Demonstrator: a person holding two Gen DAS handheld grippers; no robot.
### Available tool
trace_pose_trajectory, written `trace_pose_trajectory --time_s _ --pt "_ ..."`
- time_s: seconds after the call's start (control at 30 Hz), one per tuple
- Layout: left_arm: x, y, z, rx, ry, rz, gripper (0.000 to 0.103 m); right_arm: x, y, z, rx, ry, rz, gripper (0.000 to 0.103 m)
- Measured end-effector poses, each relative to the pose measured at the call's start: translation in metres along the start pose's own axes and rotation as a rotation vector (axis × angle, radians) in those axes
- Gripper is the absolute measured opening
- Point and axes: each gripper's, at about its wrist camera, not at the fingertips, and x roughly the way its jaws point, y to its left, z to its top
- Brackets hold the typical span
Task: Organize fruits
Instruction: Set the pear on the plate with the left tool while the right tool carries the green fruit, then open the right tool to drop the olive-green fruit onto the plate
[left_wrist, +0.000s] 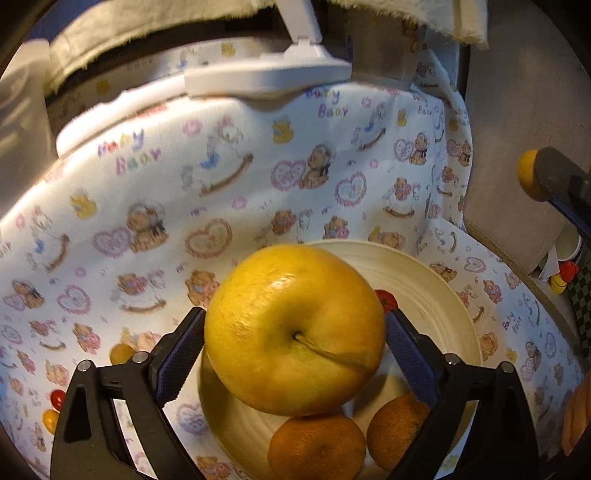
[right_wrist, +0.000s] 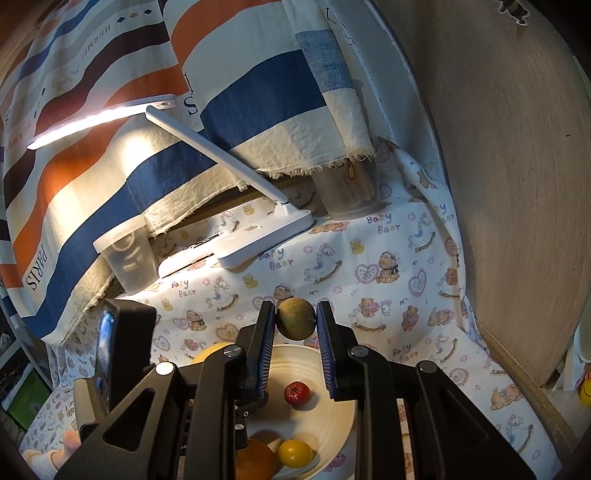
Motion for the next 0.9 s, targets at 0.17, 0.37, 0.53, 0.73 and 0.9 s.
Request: trace_pose_trajectory --time_s 0.17,0.37,0.53,0.73,0.9 --pt "-0.016 0.003 0.000 -0.023 -0.072 0.016 0.097 0.003 0.001 -0.002 -0.005 0.013 0.000 0.024" --pt "-0.046 0.016 -0.009 -0.080 -0.174 0.009 0.097 0.007 0.009 -0.005 -0.034 0.039 0.019 0.024" --pt "-0.082 0.029 -0.019 -0.068 -0.250 0.057 0.097 0.014 0.019 -0.011 -0.042 0.114 0.107 0.024" --pt "-0.114 0.045 -0.053 -0.054 -0.279 0.087 0.097 0.032 0.036 -0.029 -0.074 0.245 0.167 0.024" --pt "-0.125 0.063 -0.089 -0.152 -0.325 0.066 0.100 0.045 0.045 -0.044 -0.091 0.314 0.191 0.024"
